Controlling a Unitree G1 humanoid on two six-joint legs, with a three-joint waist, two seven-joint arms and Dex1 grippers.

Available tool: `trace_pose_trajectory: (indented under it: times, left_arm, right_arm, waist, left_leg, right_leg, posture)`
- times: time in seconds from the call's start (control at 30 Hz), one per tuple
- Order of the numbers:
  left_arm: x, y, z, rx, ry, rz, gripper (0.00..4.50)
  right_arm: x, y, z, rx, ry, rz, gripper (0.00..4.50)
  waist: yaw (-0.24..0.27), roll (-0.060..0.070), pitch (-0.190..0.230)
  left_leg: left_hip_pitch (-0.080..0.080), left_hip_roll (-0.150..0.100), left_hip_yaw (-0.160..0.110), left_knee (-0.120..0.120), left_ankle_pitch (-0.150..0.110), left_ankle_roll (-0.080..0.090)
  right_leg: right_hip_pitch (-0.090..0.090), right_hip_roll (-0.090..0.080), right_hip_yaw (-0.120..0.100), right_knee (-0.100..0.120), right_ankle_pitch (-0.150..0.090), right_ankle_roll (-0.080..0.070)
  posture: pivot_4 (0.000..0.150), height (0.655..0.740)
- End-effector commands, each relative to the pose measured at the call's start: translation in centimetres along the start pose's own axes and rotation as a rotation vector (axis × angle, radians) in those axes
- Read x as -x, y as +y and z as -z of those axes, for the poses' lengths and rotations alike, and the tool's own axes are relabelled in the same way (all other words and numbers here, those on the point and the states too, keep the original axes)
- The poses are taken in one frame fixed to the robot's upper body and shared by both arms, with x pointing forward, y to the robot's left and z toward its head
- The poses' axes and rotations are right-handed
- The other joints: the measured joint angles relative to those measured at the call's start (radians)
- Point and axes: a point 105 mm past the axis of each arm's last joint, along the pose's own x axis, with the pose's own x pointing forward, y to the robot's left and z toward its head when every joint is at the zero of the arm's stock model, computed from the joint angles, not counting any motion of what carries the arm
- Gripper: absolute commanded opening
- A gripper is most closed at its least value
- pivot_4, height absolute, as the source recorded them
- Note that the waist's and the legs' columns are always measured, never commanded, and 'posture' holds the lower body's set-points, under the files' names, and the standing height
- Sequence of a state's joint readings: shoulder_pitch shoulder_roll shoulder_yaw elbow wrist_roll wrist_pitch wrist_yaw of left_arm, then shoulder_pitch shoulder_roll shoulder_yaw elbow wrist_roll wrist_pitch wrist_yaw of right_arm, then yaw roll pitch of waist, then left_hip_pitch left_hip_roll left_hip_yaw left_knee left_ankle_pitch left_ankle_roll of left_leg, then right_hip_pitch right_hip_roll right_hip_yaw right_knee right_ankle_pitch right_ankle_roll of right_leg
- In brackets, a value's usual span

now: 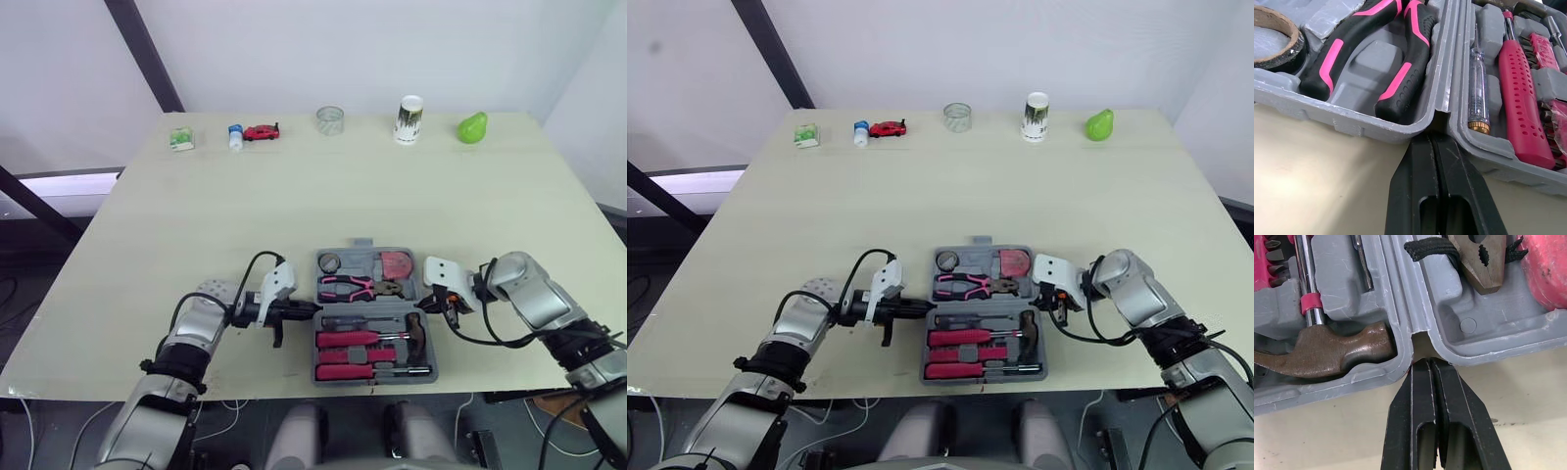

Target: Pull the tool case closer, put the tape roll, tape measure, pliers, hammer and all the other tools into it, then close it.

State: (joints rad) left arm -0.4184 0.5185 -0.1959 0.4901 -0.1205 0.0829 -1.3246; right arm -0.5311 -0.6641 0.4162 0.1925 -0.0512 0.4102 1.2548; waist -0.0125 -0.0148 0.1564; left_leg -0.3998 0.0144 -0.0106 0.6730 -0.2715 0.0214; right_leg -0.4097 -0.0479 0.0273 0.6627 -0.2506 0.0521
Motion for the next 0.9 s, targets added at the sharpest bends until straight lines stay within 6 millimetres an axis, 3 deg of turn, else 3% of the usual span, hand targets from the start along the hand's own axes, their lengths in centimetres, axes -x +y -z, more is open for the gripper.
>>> trace_pose_trajectory:
  times: [0.03,0.9]
  left_arm:
    - [-1.1,-1.2,0.0,-0.010,0.001,0.055,0.00]
    - [0.1,-1.4,0.8,0.017,0.020,0.020,0.00]
  right_arm:
    - [0.0,0.9,-1.5,0.038,-0.054,-0.043,0.07]
    - [-0.9,1.9,-2.3,0.027,-0.093,-0.056,0.07]
  waist:
    - [0.000,0.000,0.000]
    - [-0.006,0.000,0.000]
  left_leg:
    - [0.000,0.000,0.000,0.000,0.000,0.000]
    - [0.001,0.001,0.000,0.000,0.000,0.000]
  right_leg:
    - [0.000,0.000,0.000,0.000,0.000,0.000]
    - [0.000,0.001,0.000,0.001,0.000,0.000]
  posture:
    - [0.150,0.7400]
    - [0.150,0.7400]
